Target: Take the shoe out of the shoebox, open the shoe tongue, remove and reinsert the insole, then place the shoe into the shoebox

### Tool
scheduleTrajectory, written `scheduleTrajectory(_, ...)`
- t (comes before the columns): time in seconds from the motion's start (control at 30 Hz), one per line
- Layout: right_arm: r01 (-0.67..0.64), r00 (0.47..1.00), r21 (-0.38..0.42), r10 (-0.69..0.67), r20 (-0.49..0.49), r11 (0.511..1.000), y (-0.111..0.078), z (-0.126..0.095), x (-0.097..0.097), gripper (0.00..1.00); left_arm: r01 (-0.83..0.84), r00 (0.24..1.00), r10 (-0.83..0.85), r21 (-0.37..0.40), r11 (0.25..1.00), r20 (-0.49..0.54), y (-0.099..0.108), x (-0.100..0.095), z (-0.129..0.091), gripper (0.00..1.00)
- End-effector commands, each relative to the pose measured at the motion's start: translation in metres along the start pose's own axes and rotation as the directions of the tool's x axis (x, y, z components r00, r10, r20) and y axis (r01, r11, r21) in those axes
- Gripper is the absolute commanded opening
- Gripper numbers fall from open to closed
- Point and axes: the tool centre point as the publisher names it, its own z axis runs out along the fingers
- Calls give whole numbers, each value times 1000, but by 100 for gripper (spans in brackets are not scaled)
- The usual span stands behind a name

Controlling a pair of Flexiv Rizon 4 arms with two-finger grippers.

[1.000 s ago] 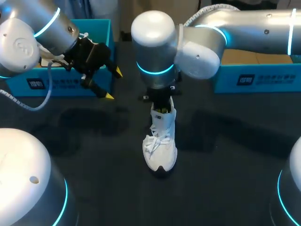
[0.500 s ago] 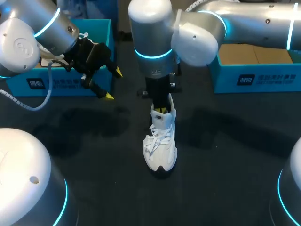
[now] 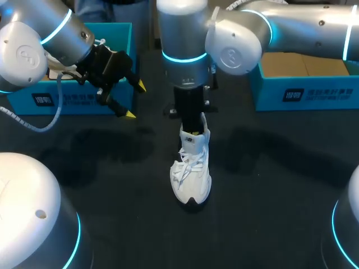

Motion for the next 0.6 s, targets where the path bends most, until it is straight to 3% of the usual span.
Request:
scheduleTrajectory(0.03,3,1000,17,-3,-12,1000,1,4,-1,0,-1,1000,1,-2,1000,1,0,1,0,100)
scheduleTrajectory(0.6,19,999,122,-15,-28,992,-3,-2,6,0,-1,1000,1,-2,1000,1,0,1,0,100)
